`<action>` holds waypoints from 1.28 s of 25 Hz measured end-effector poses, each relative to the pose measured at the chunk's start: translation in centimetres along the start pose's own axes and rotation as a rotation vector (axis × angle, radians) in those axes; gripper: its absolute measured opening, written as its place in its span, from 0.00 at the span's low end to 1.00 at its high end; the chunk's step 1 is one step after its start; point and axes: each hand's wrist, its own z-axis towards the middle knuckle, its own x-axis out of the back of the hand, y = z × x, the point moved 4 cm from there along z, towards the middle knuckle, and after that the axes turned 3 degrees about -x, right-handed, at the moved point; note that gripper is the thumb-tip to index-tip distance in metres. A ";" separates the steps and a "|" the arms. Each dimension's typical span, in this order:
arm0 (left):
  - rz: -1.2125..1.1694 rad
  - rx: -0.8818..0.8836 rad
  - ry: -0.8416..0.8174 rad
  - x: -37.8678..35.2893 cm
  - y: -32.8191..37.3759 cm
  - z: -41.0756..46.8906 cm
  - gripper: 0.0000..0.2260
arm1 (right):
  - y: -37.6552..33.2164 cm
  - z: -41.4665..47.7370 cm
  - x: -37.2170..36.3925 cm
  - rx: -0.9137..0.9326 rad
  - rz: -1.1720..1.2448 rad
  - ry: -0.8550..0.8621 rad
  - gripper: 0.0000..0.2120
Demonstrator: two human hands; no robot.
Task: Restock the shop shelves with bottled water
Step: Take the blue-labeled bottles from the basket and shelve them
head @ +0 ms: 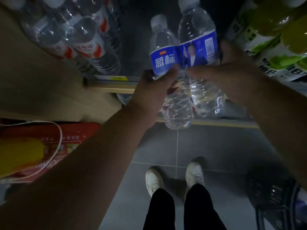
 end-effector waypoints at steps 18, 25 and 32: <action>-0.121 -0.146 0.067 0.8 0.5 1.6 0.17 | 1.6 4.3 0.0 0.165 0.076 0.176 0.37; -0.194 -0.297 0.079 1.2 3.7 2.1 0.20 | 2.5 4.0 -0.1 0.123 0.072 0.108 0.41; -0.095 -0.414 0.177 0.9 4.8 2.8 0.27 | 3.2 4.4 -0.3 0.091 0.107 0.082 0.41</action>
